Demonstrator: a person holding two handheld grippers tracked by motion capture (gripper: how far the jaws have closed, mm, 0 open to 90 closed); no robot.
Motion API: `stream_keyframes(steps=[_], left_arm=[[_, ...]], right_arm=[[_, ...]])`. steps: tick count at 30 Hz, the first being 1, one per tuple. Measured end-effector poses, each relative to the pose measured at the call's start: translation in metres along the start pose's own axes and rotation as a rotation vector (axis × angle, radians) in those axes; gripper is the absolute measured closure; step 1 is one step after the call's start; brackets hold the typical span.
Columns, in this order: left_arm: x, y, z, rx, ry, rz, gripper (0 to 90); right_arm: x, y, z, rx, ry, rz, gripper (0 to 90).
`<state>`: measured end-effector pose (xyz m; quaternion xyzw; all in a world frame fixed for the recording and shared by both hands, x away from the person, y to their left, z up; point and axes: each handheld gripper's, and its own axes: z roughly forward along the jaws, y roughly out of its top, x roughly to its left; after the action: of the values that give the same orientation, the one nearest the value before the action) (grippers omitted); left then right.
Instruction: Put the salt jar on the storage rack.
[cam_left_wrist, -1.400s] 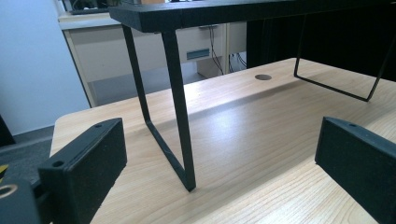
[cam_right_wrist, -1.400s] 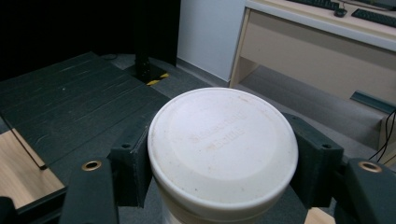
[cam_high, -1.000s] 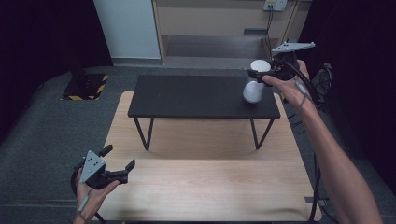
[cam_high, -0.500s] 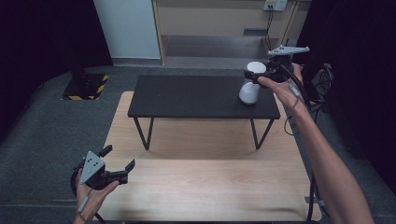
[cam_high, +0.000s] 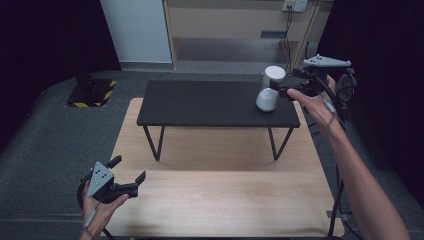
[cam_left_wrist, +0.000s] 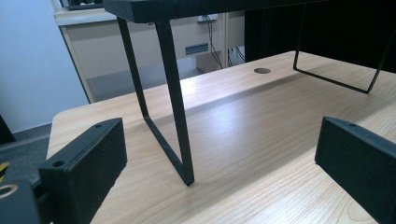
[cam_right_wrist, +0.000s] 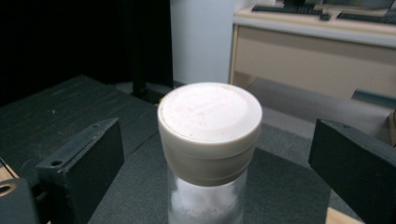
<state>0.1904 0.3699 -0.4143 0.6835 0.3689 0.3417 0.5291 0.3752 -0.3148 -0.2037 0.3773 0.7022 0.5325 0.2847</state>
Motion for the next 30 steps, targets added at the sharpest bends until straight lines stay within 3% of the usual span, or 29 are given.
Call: stream_keyframes(steps=[17,30], left_arm=[[-0.002,0.003,0.003,0.002,-0.027,0.019,1.0],[-0.002,0.003,0.004,0.006,-0.032,0.017,1.0]], right_arm=[[0.01,-0.027,-0.072,-0.1,0.027,0.014,0.4],[0.006,-0.037,-0.084,-0.11,0.035,0.02,0.5]])
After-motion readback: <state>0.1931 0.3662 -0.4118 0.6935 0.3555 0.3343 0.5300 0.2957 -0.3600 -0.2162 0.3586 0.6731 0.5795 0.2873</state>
